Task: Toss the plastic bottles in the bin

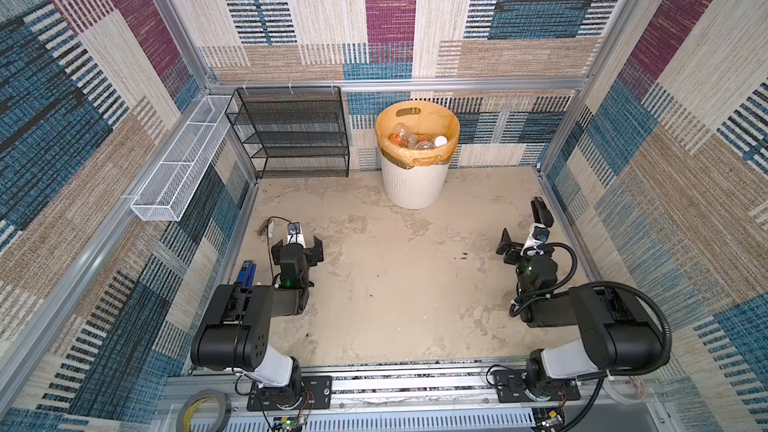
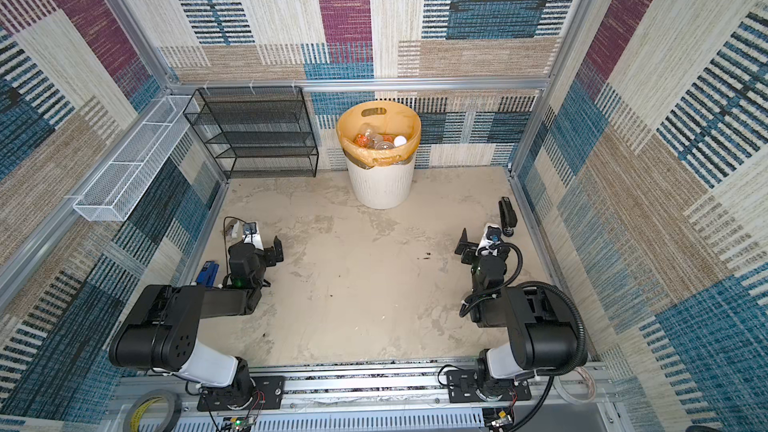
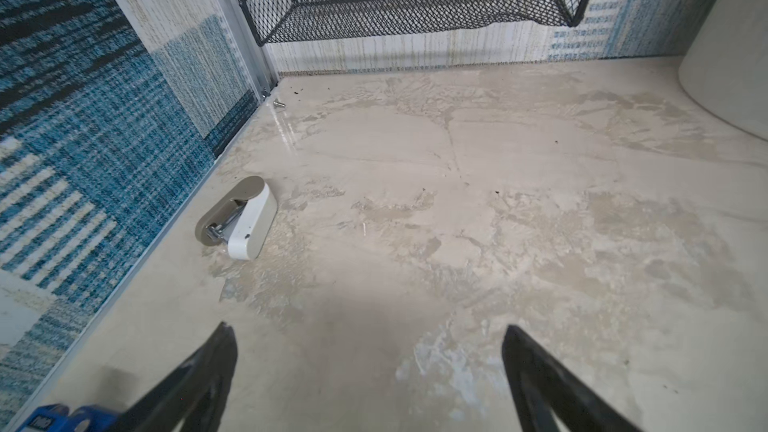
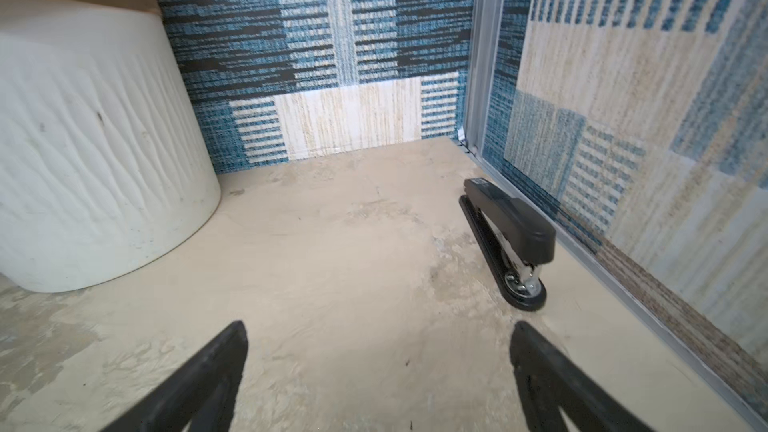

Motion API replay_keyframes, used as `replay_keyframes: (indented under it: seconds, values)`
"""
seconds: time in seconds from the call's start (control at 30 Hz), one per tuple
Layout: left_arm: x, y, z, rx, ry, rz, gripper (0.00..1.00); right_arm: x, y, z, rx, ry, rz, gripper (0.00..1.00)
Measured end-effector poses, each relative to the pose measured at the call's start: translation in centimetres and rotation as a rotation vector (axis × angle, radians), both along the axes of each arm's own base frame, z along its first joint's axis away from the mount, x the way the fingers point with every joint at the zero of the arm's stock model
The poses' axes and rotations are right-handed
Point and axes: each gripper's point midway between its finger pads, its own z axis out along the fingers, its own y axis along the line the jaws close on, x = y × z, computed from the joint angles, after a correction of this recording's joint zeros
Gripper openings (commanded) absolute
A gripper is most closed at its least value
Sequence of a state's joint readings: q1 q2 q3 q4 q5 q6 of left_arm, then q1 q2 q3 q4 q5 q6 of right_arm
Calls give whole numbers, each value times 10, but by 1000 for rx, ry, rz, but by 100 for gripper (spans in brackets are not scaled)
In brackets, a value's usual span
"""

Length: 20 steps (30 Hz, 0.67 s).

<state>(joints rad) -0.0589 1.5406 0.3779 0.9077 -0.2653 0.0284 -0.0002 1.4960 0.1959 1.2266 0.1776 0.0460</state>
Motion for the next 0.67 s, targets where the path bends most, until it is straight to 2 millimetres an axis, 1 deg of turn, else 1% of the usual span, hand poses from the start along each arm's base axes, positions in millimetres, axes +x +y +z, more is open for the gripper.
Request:
replay_keyframes:
  seconds: [0.1, 0.2, 0.43, 0.53, 0.67]
  values:
    - [1, -1, 0, -4, 0, -8, 100, 0, 8, -10, -17, 19, 49, 99]
    - [1, 0, 0, -5, -1, -8, 100, 1, 11, -3, -24, -13, 66, 99]
    - [1, -4, 0, -11, -1, -27, 100, 1, 12, 2, -29, -35, 72, 99]
    - [1, -4, 0, -11, -1, -27, 100, 5, 19, 5, -42, -40, 116, 99]
    - [1, -4, 0, -11, -1, -27, 100, 5, 27, 5, -57, -38, 163, 98]
